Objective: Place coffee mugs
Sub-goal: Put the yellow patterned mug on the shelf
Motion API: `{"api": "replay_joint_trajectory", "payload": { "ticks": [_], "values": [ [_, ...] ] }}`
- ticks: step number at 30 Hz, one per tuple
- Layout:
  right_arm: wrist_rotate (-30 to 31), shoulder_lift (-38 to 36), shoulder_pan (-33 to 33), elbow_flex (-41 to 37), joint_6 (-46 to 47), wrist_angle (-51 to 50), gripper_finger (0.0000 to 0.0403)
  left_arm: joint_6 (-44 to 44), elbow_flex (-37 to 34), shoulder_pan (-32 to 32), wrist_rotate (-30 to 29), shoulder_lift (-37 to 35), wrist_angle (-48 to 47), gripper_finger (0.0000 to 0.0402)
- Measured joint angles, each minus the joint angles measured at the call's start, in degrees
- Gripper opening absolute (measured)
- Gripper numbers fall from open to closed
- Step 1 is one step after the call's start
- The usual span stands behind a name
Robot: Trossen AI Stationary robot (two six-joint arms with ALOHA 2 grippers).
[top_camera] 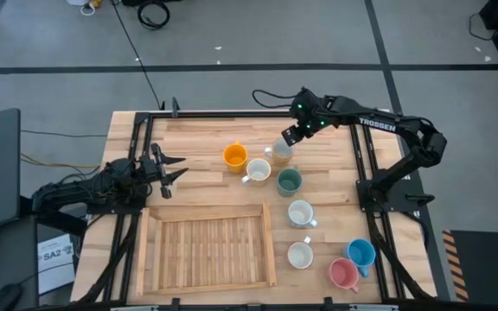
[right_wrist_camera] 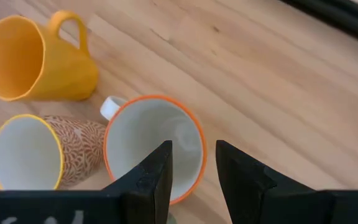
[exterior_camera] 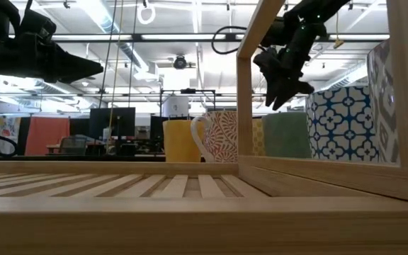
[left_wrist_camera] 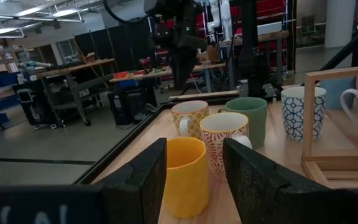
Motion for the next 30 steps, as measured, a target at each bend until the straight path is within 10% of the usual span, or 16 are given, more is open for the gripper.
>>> {"api": "replay_joint_trajectory", "payload": {
  "ticks": [30],
  "values": [
    [3.87,12.28,4.94,-0.66,9.28,-1.90,0.0127,-0.01,-0.01,0.01,0.00,0.00,0.00,0.0164]
  ]
}}
